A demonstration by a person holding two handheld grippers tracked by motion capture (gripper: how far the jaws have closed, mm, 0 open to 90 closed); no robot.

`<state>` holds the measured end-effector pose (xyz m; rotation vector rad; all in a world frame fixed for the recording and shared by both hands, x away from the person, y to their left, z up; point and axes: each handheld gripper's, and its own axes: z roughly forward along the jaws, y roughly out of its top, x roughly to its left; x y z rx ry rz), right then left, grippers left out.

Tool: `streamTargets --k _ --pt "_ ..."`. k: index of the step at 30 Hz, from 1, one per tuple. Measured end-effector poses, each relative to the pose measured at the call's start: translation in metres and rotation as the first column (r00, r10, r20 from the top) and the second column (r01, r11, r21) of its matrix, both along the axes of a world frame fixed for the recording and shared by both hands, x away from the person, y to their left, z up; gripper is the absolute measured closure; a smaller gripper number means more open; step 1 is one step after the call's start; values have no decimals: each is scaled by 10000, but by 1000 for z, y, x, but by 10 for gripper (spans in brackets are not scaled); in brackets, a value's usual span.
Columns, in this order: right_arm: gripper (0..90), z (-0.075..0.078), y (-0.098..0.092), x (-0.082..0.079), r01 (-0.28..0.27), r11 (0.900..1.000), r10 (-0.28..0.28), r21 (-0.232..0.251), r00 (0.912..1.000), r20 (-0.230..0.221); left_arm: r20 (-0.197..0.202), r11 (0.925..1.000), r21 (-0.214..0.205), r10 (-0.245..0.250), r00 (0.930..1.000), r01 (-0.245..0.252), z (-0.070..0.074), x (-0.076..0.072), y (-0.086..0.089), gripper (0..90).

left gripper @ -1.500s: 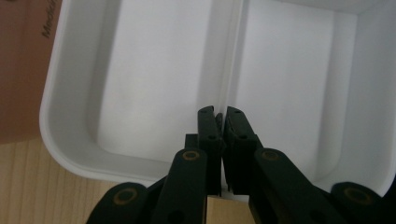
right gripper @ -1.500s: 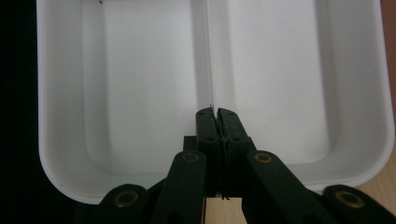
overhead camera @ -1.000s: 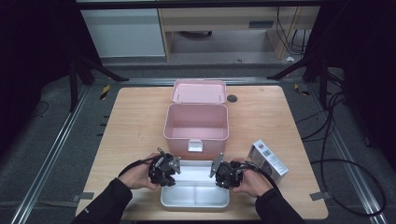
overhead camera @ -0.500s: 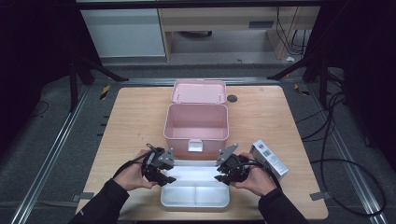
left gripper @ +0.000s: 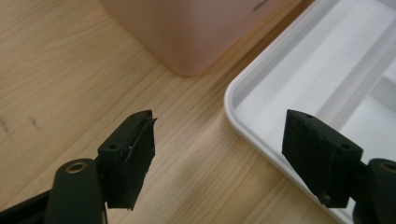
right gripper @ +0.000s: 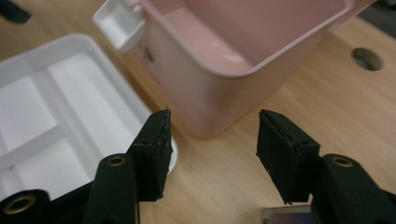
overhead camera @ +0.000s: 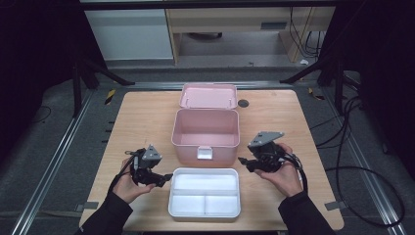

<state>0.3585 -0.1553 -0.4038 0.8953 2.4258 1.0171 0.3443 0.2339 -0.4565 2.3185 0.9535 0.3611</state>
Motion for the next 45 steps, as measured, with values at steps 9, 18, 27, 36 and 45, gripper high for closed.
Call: streamTargets --k 9,18,27,36,45 --pt "327 6 -27 7 1548 9879 -1548 11 9879 55 487 9833 -634 1737 9836 -1705 3 -1 31 257" --pt "276 -5 -50 5 2307 9709 -2348 -646 9699 -648 821 9671 -1164 2365 9681 -2264 8 -3 49 261" --pt "280 -27 -66 -1 2576 9556 -2765 -1428 9518 -1329 935 9668 -1078 2420 9658 -2318 12 -3 51 277" --pt "341 -38 -78 -2 2651 9512 -2938 -1581 9346 -2004 922 9617 -1003 2644 9600 -2552 10 -2 54 298" --pt "479 -48 -77 3 2552 9459 -3023 -2002 9174 -2589 763 9647 -879 2552 9639 -2484 8 -1 54 300"
